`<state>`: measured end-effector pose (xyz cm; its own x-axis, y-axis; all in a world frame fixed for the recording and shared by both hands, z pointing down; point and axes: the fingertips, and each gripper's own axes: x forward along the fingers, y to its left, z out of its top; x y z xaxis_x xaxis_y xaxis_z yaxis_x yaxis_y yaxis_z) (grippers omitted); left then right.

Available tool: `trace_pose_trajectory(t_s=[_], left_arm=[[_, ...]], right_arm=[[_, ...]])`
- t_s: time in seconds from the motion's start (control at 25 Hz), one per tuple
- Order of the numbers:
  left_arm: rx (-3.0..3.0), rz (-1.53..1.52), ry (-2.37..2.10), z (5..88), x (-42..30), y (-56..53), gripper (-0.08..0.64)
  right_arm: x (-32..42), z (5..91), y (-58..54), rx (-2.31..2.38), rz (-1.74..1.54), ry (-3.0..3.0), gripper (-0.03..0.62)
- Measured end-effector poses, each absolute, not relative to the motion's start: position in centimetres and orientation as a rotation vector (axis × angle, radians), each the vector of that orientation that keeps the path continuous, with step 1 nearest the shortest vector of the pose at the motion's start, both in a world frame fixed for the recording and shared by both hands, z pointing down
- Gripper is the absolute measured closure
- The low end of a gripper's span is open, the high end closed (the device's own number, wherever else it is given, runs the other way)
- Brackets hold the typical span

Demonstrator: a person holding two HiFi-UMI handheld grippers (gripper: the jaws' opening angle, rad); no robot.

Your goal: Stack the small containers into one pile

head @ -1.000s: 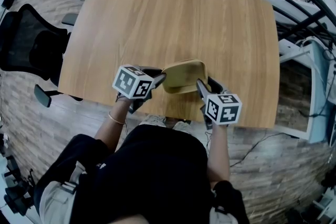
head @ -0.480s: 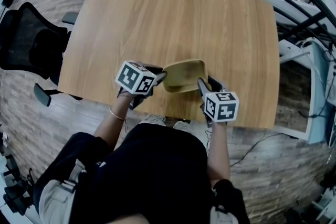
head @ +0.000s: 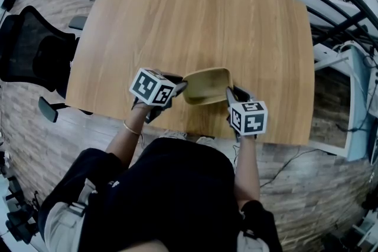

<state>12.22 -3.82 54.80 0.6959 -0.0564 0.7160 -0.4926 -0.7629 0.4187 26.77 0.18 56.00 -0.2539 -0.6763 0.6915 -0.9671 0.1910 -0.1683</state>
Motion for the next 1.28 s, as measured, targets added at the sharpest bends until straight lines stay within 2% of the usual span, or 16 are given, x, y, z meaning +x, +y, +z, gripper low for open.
trace_pose_trajectory(t_s=[0.64, 0.8, 1.0, 1.12, 1.28], left_arm=[[2.309, 0.95, -0.372, 54.5, 12.4, -4.0, 0.488], [2.345, 0.997, -0.389, 54.6, 12.6, -4.3, 0.488], [2.36, 1.045, -0.364, 54.7, 12.5, -4.4, 0.488], [2.345, 1.052, -0.33, 54.6, 12.7, -4.4, 0.488], [2.333, 1.079, -0.295, 54.3, 12.9, -4.7, 0.488]], right_arm=[[26.6, 56.1, -0.3, 1.408, 0.746, -2.024, 0.537], [27.1, 55.1, -0.5, 1.416, 0.73, -2.055, 0.454], [27.2, 53.7, -1.9, 1.415, 0.673, -2.096, 0.454], [26.7, 53.6, -2.5, 1.366, 0.686, -2.11, 0.528], [26.8, 53.5, -3.2, 1.303, 0.68, -2.09, 0.535]])
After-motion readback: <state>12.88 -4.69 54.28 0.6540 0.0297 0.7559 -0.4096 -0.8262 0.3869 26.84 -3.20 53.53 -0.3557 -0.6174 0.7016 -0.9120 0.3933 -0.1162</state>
